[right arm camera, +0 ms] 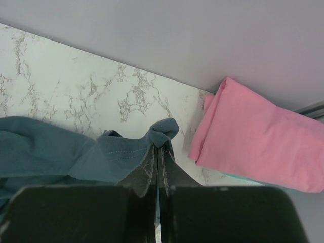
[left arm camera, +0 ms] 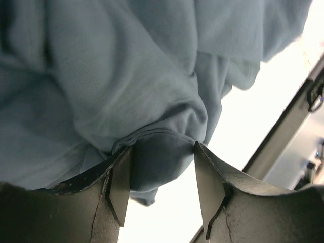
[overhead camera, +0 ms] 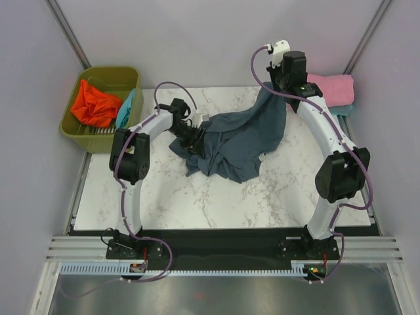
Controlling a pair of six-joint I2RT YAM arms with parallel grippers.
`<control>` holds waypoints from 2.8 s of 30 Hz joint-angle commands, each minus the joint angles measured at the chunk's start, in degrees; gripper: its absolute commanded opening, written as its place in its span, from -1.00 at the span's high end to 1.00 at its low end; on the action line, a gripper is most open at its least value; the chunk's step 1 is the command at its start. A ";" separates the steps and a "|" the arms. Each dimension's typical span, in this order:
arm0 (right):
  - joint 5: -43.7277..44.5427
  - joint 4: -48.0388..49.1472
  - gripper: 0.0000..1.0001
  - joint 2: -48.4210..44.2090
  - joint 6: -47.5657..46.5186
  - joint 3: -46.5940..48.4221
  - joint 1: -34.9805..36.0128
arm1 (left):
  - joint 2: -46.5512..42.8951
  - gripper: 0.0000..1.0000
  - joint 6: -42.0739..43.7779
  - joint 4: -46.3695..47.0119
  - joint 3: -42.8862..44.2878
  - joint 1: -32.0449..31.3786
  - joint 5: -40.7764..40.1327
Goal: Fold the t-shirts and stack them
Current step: Flatten the tshirt out
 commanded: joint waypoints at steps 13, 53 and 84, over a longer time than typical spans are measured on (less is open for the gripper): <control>-0.08 3.07 1.00 -2.02 0.86 0.76 0.28 | -13.29 -0.22 -4.64 3.63 -1.13 -7.02 -13.05; 0.27 3.33 1.00 -1.85 0.60 -0.38 0.36 | -2.75 0.34 -3.41 7.51 -3.59 -2.89 -18.78; 5.72 1.49 1.00 -21.34 0.59 -5.12 -3.85 | -31.31 0.96 12.32 6.01 7.65 -0.52 -28.63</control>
